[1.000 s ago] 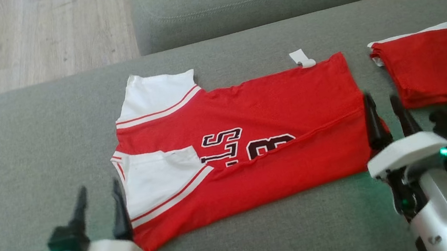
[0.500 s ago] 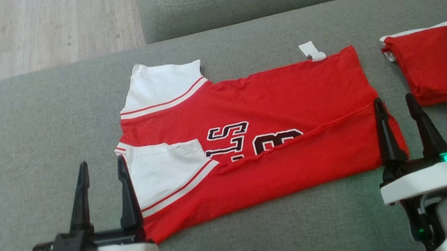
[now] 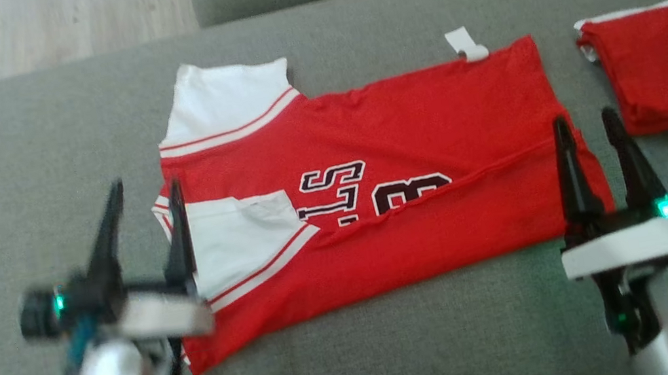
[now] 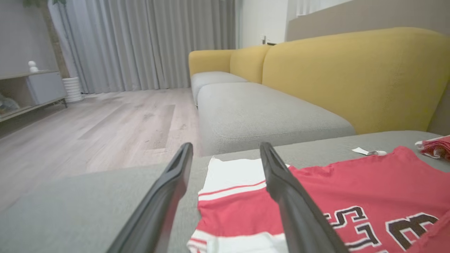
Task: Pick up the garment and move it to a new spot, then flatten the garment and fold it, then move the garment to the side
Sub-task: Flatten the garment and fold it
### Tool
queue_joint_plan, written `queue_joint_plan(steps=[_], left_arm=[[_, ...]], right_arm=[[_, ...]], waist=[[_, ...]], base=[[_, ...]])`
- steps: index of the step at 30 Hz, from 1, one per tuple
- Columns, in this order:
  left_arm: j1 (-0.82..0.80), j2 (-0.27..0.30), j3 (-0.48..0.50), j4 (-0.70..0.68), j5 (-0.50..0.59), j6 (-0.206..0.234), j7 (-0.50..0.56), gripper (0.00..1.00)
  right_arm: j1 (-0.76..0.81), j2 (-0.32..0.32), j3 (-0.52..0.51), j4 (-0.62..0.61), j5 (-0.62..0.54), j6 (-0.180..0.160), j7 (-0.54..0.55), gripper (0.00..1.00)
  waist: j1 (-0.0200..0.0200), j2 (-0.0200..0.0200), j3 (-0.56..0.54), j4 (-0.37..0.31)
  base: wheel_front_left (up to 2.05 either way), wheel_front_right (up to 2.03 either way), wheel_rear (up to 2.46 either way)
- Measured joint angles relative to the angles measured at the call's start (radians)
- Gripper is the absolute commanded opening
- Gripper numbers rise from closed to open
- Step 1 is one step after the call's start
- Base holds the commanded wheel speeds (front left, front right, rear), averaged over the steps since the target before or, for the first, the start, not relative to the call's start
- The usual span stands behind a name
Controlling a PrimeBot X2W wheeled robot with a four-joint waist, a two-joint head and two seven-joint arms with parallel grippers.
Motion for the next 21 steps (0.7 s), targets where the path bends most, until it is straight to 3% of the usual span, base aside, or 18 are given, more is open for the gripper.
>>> queue_joint_plan(steps=[3, 6, 9, 14, 18, 21], left_arm=[[-0.157, 0.052, -0.022, 0.073, -0.024, -0.058, 0.125, 1.00], [-0.337, 0.125, -0.069, 0.148, -0.045, -0.081, 0.268, 1.00], [-0.489, 0.200, -0.156, 0.215, -0.088, -0.087, 0.383, 1.00], [-0.636, 0.298, -0.298, 0.317, -0.248, -0.089, 0.528, 1.00], [-0.708, 0.376, -0.365, 0.383, -0.339, -0.089, 0.592, 1.00], [-0.755, 0.404, -0.392, 0.424, -0.383, -0.089, 0.608, 1.00]], right_arm=[[-0.047, 0.000, 0.019, -0.013, 0.005, 0.000, 0.000, 1.00], [-0.096, 0.000, 0.038, -0.021, 0.011, 0.000, 0.000, 1.00], [-0.130, 0.000, 0.047, -0.030, 0.034, 0.000, -0.001, 1.00], [-0.176, -0.001, 0.085, -0.055, 0.059, 0.000, -0.004, 1.00], [-0.199, -0.001, 0.104, -0.088, 0.105, 0.000, -0.004, 1.00], [-0.205, -0.001, 0.116, -0.117, 0.124, 0.000, -0.004, 1.00]], waist=[[0.0000, 0.0000, 0.045, -0.011], [0.0002, 0.0000, 0.094, -0.029], [0.0002, 0.0000, 0.142, -0.051], [0.0002, 0.0000, 0.211, -0.104], [0.0002, 0.0000, 0.257, -0.153], [0.0001, -0.0001, 0.292, -0.182]], base=[[0.00, 0.00, 0.00], [0.00, 0.00, 0.00], [0.00, 0.00, 0.00], [0.00, 0.00, 0.00], [0.00, 0.00, 0.00], [0.00, 0.00, 0.00]])
